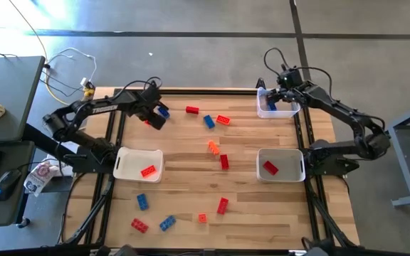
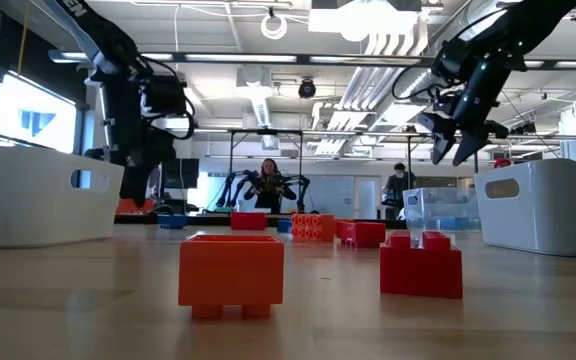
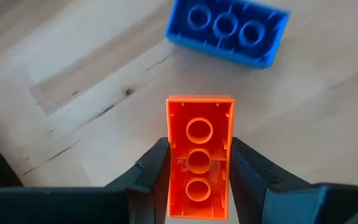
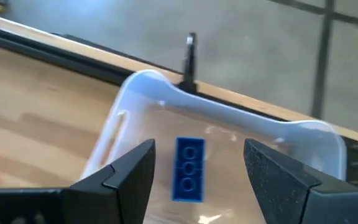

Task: Sort & place blocks by color
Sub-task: Put the orange game piece into the white bin

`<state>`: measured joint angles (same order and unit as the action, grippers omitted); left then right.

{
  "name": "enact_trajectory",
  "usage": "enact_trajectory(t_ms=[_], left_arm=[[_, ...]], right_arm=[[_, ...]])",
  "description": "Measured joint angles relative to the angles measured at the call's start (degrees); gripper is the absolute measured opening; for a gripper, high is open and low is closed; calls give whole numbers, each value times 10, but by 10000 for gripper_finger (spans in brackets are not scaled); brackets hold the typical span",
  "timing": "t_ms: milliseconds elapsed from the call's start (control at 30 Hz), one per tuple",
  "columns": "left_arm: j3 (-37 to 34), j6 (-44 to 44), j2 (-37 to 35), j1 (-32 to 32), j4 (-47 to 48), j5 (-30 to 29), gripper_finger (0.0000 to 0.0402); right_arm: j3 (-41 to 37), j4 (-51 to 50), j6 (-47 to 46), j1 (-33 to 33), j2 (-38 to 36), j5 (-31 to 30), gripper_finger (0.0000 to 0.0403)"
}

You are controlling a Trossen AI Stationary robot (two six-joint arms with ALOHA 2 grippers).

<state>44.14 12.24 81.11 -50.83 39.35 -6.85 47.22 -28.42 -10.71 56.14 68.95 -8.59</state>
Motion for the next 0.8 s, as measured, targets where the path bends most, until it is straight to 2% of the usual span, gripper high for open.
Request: enact_trajectory(t_ms=[133,467,700,800], left_arm=[[0,-6,-39,8,0,15,104],[0,-24,-143,59,4,20,106],[1,-24,-208,96,37,85,105],[1,-19,-227,119,74,92,107]], right_arm=[[0,6,-13,-22,0,34,231],[0,80,-13,-134,0,37,231],[0,171,-10,-194,0,37,231],[0,198,-10,-221,0,37,231]])
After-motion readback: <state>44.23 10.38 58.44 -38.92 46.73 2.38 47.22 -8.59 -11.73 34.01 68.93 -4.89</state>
